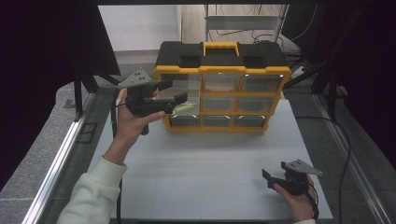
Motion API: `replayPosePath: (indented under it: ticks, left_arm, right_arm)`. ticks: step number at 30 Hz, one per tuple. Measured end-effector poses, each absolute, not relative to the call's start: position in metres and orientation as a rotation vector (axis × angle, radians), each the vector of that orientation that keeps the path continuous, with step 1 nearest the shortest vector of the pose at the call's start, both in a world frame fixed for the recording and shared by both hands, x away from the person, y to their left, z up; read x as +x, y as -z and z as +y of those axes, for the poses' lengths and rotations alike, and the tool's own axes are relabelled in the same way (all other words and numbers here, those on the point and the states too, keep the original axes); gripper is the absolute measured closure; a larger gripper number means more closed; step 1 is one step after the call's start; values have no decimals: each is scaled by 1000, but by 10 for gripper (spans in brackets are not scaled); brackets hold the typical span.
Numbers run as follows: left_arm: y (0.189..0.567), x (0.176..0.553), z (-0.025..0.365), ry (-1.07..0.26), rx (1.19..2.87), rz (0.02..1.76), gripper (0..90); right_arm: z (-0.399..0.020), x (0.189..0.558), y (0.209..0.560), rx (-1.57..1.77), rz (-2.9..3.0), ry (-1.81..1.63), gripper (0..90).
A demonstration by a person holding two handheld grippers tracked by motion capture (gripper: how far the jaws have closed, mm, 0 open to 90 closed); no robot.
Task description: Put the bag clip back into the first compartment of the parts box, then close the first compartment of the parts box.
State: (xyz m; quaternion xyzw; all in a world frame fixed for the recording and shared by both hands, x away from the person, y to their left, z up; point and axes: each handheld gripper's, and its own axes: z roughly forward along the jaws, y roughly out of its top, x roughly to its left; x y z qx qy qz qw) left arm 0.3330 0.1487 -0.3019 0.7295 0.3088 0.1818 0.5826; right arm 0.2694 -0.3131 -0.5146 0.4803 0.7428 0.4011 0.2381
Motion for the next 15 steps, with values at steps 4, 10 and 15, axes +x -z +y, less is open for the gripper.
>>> replayPosePath:
  ticks: [4, 10, 15]
  left_arm:
    - [304, 326, 149, -401, 1700, 705, 257]
    - [307, 317, 146, -389, 1720, 664, 251]
    - [310, 312, 144, -381, 1728, 664, 250]
  right_arm:
    - [-313, 269, 514, 1313, 2036, -1103, 162]
    - [-313, 268, 514, 1321, 2034, -1104, 162]
    - [-314, 268, 514, 1313, 2032, -1100, 162]
